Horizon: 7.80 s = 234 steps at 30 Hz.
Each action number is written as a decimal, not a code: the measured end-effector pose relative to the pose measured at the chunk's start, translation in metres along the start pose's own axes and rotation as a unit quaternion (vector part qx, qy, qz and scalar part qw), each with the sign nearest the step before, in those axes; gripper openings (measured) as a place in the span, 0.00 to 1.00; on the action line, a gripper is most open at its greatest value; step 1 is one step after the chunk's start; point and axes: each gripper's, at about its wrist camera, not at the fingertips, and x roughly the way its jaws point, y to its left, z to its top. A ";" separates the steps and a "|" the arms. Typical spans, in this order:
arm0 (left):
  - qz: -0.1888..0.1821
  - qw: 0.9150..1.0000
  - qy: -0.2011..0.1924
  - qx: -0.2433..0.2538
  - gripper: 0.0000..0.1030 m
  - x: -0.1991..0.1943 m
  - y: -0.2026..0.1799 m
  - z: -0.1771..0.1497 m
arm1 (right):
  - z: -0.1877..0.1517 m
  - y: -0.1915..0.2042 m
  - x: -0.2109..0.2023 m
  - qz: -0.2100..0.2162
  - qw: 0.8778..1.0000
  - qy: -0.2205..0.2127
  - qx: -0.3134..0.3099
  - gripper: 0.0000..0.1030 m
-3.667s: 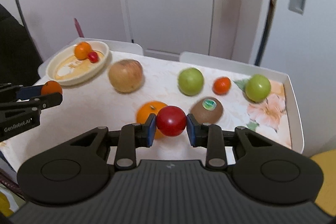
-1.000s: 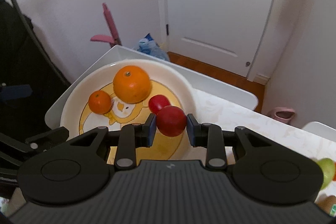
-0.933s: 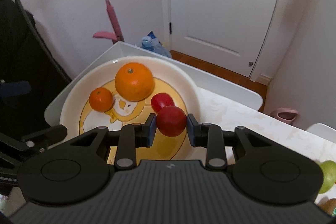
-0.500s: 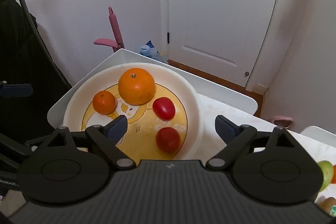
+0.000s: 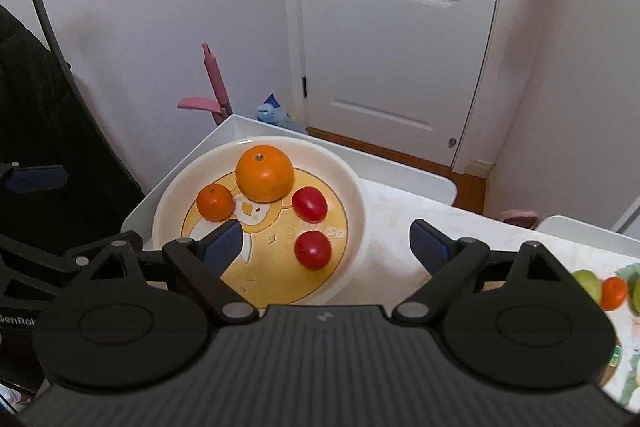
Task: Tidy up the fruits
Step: 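Move both tools back toward the remaining fruit, then grasp the large orange with the left tool while the right tool grasps the kiwi, then carry the orange and kiwi over the duck plate with both tools, then open the left tool then the right tool to drop fruits onto the plate, then move both tools back over the apple and remaining fruit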
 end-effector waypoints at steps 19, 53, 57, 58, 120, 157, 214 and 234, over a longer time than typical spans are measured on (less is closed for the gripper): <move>-0.031 0.998 -0.043 0.016 1.00 -0.044 -0.035 0.018 | -0.026 -0.063 -0.084 -0.064 0.995 -0.030 0.072 1.00; -0.098 0.993 0.002 0.066 1.00 -0.013 -0.269 -0.028 | -0.138 -0.285 -0.066 0.025 0.998 -0.007 -0.064 1.00; -0.120 0.988 0.002 0.100 0.99 0.003 -0.294 -0.035 | -0.146 -0.292 -0.056 0.050 0.996 -0.007 -0.074 1.00; -0.124 0.987 0.003 0.104 0.98 0.007 -0.299 -0.036 | -0.148 -0.293 -0.054 0.057 0.995 -0.007 -0.077 1.00; -0.061 0.998 -0.003 0.022 0.64 -0.023 -0.260 -0.025 | -0.109 -0.232 -0.063 0.154 0.978 -0.058 -0.126 0.76; -0.064 0.996 0.027 0.049 0.64 0.021 -0.041 0.006 | -0.016 -0.038 -0.012 0.107 0.992 -0.037 -0.057 0.75; -0.071 0.997 0.021 -0.010 0.98 0.023 0.010 -0.007 | -0.046 0.025 0.056 0.080 0.991 0.022 -0.109 0.77; -0.082 0.996 0.005 -0.032 0.98 0.000 0.015 0.001 | -0.050 0.030 -0.009 0.017 0.993 -0.019 -0.118 1.00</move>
